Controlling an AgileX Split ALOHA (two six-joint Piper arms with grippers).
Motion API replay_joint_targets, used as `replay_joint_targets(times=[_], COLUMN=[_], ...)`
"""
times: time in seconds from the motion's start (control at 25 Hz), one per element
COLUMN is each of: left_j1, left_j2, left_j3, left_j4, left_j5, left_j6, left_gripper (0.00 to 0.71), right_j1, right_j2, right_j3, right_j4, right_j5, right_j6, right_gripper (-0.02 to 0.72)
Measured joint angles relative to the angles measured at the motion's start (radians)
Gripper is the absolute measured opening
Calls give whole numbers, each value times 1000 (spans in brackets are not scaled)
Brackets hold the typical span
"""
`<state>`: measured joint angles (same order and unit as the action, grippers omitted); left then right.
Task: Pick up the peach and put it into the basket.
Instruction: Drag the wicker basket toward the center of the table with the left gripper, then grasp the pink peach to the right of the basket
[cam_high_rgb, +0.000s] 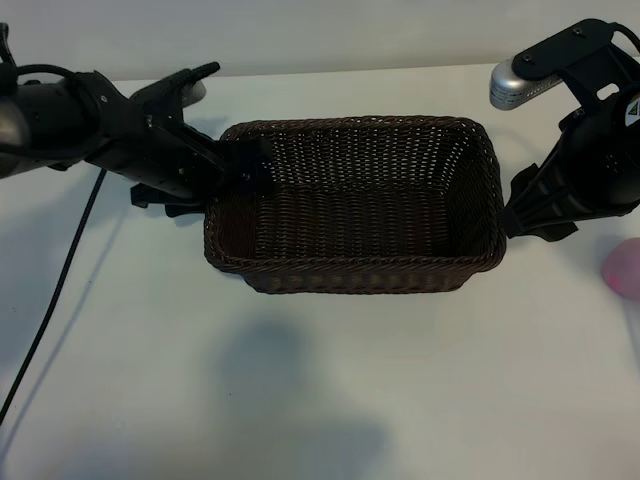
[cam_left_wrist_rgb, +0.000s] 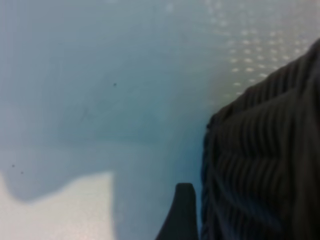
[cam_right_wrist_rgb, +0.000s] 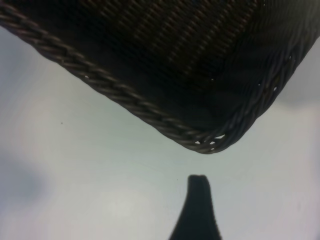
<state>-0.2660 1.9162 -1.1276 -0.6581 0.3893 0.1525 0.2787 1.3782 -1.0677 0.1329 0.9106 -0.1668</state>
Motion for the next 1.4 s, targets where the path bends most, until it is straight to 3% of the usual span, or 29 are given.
replay_joint_targets(times=[0.84, 1.4], left_j1=[0, 15], left_j2=[-253, -476], left_j3=[0, 0], left_j4=[118, 525], left_j5=[108, 269], left_j6=[-34, -253], left_gripper=[669, 645], right_j1=[0, 0], right_j2=[0, 0], right_j3=[0, 0], right_j4=[0, 0], right_j5=[3, 7], right_j6=[0, 0], right_gripper=[559, 559])
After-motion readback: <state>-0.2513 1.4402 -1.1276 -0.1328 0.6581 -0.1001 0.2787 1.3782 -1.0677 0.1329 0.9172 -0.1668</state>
